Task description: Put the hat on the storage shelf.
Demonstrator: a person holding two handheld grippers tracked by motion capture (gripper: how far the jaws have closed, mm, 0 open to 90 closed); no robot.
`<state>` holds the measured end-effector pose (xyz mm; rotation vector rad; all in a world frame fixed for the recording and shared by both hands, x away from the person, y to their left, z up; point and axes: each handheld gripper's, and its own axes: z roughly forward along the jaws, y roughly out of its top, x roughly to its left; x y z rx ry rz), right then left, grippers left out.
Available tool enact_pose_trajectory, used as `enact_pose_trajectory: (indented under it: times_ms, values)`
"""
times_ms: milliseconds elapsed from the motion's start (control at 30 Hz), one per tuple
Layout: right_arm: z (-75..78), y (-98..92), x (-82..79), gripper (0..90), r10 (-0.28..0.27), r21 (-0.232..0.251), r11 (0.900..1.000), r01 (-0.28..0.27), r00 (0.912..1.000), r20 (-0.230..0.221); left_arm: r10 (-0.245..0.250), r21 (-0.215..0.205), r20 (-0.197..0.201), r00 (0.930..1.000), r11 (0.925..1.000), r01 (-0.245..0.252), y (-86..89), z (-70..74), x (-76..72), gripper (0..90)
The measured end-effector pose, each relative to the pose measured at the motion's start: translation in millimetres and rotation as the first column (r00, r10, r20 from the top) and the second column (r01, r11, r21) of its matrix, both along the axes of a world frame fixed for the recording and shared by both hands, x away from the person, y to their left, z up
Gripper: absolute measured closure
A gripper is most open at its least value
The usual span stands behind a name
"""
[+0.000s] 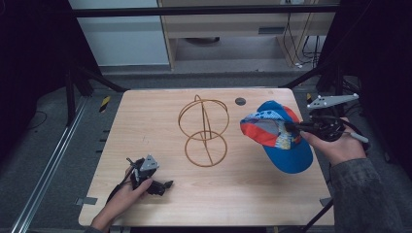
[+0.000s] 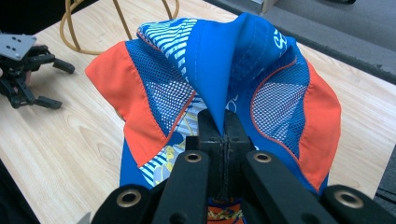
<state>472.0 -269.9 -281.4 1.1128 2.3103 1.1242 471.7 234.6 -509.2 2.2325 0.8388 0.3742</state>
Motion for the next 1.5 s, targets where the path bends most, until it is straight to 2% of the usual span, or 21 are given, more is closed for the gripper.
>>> enact_pose_trajectory:
  times_ms: [267, 533, 900, 1167, 1500]
  values:
    - [10.1, 2.2, 0.0, 89.6, 0.003, -0.004, 1.0, -0.003, 0.9999, 0.014, -0.002, 0.002, 0.002, 1.0, 1.0, 0.002, 0.1, 0.1, 0.2, 0.0]
    - [23.1, 4.5, -0.9, 89.7, 0.001, 0.002, 1.0, -0.001, 0.9989, 0.047, -0.002, 0.002, 0.002, 1.0, 1.0, 0.002, 0.1, 0.1, 0.2, 0.0]
    - [32.1, 7.9, -0.4, 89.7, 0.004, -0.001, 1.0, -0.004, 0.9979, 0.065, -0.002, 0.002, 0.002, 1.0, 1.0, 0.002, 0.1, 0.1, 0.2, 0.0]
    - [48.1, 12.5, 0.5, 89.7, 0.007, -0.006, 1.0, -0.006, 0.9954, 0.095, -0.002, 0.002, 0.001, 1.0, 1.0, 0.002, 0.1, 0.1, 0.2, 0.0]
    - [52.7, 18.8, 5.8, 89.7, 0.003, -0.002, 1.0, -0.003, 0.9947, 0.103, -0.002, 0.003, 0.001, 1.0, 1.0, 0.002, 0.2, 0.2, 0.2, 0.0]
